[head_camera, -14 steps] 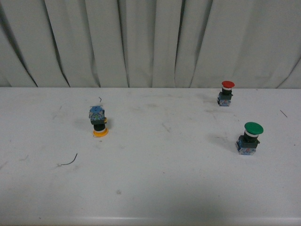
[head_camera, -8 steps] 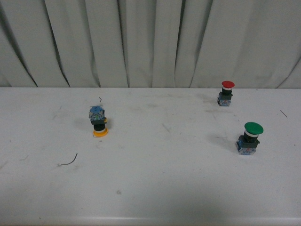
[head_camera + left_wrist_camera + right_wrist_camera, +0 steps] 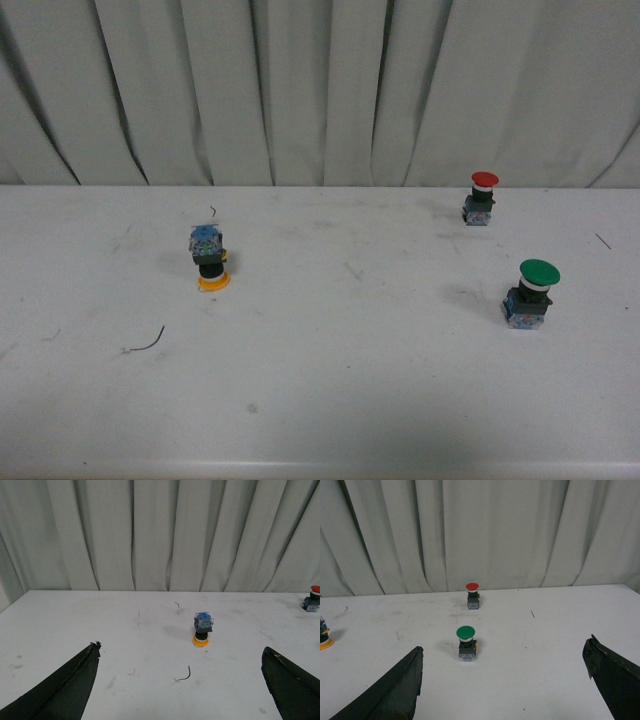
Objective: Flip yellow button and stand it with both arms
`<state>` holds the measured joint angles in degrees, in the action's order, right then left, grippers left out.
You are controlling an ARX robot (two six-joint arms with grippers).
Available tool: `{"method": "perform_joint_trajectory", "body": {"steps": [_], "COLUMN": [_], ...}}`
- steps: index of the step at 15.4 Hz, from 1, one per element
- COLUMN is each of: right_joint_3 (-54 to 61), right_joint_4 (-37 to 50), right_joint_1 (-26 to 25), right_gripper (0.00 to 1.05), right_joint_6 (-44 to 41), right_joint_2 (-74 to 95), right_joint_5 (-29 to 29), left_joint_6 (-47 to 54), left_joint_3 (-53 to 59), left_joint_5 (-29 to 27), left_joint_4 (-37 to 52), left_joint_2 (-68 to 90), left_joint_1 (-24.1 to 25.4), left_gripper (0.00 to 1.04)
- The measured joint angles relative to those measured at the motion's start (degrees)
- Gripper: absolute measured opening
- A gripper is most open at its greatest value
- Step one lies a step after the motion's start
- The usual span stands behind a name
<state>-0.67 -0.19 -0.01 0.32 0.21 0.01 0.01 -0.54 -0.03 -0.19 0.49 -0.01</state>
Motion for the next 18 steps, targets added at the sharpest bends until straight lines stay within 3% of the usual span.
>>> {"method": "perform_joint_trajectory", "body": {"steps": [8,9,10,11,13,16,18], "right_joint_3": [0.0,0.0,0.0,0.0,0.0,0.0,0.0], "right_joint_4": [0.0,0.0,0.0,0.0,0.0,0.0,0.0], "right_joint_1": [0.0,0.0,0.0,0.0,0.0,0.0,0.0], "right_gripper": [0.98,0.98,0.98,0.98,0.98,0.98,0.98], "right_joint_6": [0.0,0.0,0.0,0.0,0.0,0.0,0.0], "right_joint_2": [0.0,0.0,0.0,0.0,0.0,0.0,0.0], "right_joint_5": [0.0,0.0,0.0,-0.1,0.0,0.0,0.0], "left_joint_6": [0.0,-0.9,-6.6,-12.3,-15.1,-12.7,-10.0], "left_joint_3": [0.0,-0.5,-2.6,-5.0,-8.5,-9.1,-14.6], "left_joint_5": [0.0,-1.7,-8.7,-12.1,-10.4,-1.4,1.4], "left_joint_4": [0.0,-2.0,-7.1,-7.2,-5.3,11.8,27.6], "left_joint_2": [0.0,0.3,3.7,6.9,7.0,23.2,43.1], "left_joint_1": [0.0,-0.7,-3.1,-2.8,0.7,6.5,4.7], "left_gripper": [0.98,0.98,0.98,0.98,0.98,0.98,0.98]}}
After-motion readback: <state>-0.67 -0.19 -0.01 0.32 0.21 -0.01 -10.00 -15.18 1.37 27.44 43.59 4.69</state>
